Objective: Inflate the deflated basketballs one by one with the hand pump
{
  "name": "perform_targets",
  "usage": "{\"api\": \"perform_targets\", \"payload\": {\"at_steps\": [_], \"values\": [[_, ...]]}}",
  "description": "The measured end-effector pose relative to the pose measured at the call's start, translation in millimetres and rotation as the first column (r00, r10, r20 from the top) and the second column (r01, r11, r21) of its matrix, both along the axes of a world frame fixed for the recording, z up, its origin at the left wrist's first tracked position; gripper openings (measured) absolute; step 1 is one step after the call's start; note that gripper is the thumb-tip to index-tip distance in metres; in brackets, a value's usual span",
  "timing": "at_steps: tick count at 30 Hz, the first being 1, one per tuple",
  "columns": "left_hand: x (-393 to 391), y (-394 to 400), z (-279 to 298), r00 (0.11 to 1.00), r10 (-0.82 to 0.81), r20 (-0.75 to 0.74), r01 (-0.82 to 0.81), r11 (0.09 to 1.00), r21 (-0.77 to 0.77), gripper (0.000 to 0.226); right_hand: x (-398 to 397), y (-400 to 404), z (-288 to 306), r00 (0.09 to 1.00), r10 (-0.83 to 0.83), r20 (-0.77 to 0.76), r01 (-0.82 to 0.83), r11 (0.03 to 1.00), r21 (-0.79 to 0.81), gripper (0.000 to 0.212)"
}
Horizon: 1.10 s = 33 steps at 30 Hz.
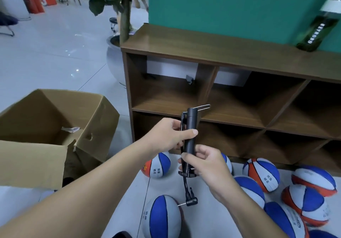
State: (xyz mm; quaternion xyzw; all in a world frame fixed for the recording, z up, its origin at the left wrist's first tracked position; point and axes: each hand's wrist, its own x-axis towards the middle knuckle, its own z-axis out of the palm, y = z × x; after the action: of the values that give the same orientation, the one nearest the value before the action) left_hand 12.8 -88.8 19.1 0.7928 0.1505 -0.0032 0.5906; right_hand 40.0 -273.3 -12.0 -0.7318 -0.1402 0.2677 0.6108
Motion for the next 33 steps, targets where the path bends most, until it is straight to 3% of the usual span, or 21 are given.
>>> {"api": "perform_targets", "payload": {"at_steps": [3, 6, 14, 18, 23, 33], "values": [[12.6, 24.9, -9.6, 0.997, 0.039, 0.069, -0.053, 0.975, 0.215, 0.038, 31.8, 26.3, 9.6, 1.000, -0.019, 0.023, 0.019, 1.000, 0.010, 0.006], [19.8, 52.0, -25.4, 0.990, 0.068, 0.120, -0.109, 0.919, 0.380, 0.023, 72.2, 59.4, 14.3, 0.999, -0.053, -0.003, 0.054, 0.998, 0.023, 0.015], [34.4, 96.2, -38.9, 0.993, 0.112, -0.032, -0.068, 0.780, 0.622, 0.022, 207.6, 175.6, 3.8, 0.979, -0.108, 0.170, 0.125, 0.988, -0.088, 0.035], [44.1, 111.2, -45.4, 0.990, 0.121, -0.073, -0.042, 0.747, 0.664, 0.026, 254.3, 224.5, -10.7, 0.982, -0.124, 0.145, 0.141, 0.984, -0.112, 0.030], [51.7, 125.7, -62.1, 0.979, 0.032, -0.201, 0.112, 0.738, 0.665, 0.033, 286.4, 250.2, -46.1, 0.956, -0.176, 0.234, 0.224, 0.954, -0.200, 0.023], [54.3, 120.1, -75.3, 0.941, -0.110, -0.319, 0.296, 0.725, 0.622, 0.034, 290.3, 253.4, -72.1, 0.922, -0.245, 0.299, 0.332, 0.898, -0.289, 0.011]]}}
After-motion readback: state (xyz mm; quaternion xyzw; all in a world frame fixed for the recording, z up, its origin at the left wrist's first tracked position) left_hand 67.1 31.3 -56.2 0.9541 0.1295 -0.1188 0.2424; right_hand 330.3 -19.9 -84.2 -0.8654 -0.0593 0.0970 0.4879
